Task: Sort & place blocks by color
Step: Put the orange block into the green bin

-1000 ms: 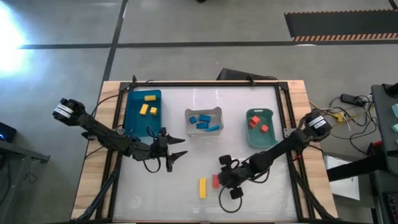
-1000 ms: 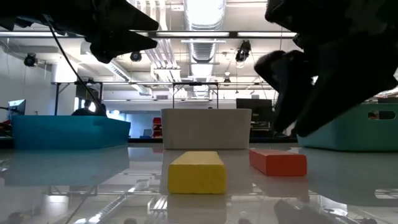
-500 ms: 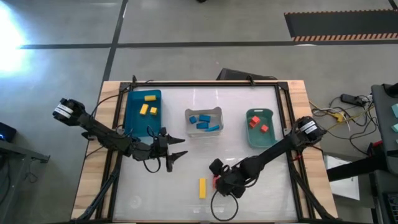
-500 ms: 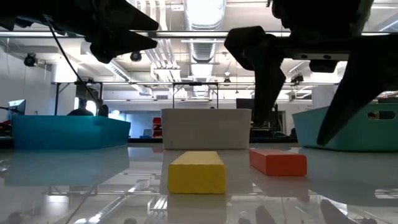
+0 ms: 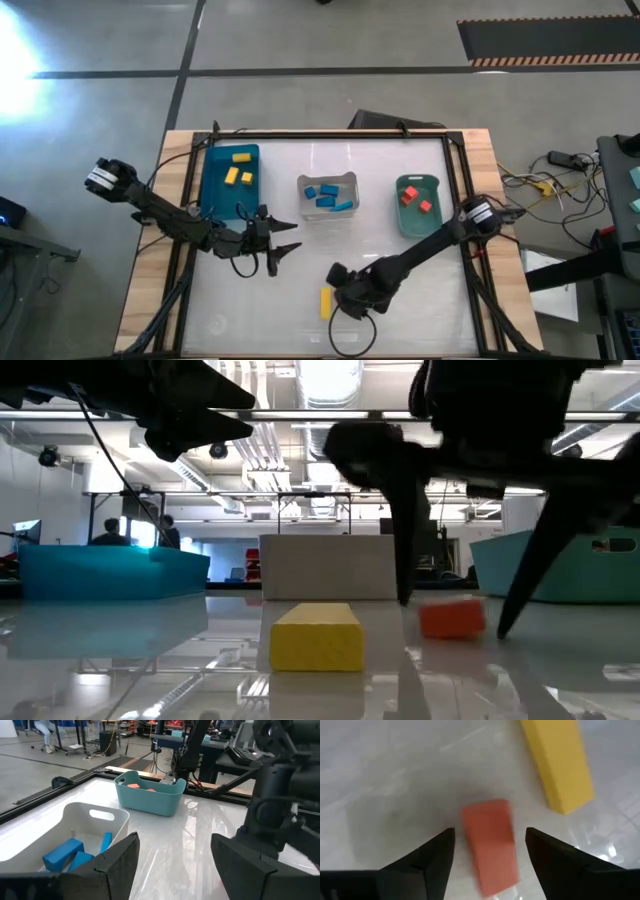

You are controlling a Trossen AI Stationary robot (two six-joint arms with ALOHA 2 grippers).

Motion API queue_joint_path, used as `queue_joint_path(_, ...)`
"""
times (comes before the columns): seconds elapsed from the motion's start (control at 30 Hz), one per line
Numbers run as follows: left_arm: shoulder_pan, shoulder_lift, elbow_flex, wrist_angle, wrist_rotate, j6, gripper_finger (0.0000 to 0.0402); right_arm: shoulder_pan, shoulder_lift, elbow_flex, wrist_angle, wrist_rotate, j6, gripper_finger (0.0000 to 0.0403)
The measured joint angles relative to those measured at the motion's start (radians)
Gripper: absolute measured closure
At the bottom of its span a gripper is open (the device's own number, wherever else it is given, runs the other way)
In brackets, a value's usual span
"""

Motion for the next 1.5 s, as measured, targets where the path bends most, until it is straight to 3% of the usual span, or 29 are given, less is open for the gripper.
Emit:
queue_joint_path(0.3,0.0,0.0,0.0,0.0,0.0,0.0,0.0171,-0.029,0.08,0.083,-0.071,-0.035,0.006,0.0176)
queue_joint_path(0.63,0.0,0.0,0.0,0.0,0.0,0.001,0.0171,-0.073,0.075,0.081,-0.056,-0.155,0.146,0.0286)
queue_joint_path(0.83,0.0,0.0,0.0,0.0,0.0,0.002,0.0171,-0.073,0.063,0.081,-0.057,-0.147,0.199,0.0287)
queue_joint_path(1.0,0.0,0.0,0.002,0.0,0.0,0.001,0.0171,-0.083,-0.011,0.078,-0.113,-0.14,0.311,0.0287)
queue_joint_path(1.2,0.0,0.0,0.002,0.0,0.0,0.001,0.0171,-0.118,-0.142,0.079,-0.259,-0.044,0.523,0.0287)
queue_joint_path(1.5,0.0,0.0,0.004,0.0,0.0,0.001,0.0171,-0.237,-0.339,0.062,-0.419,0.004,0.73,0.0287)
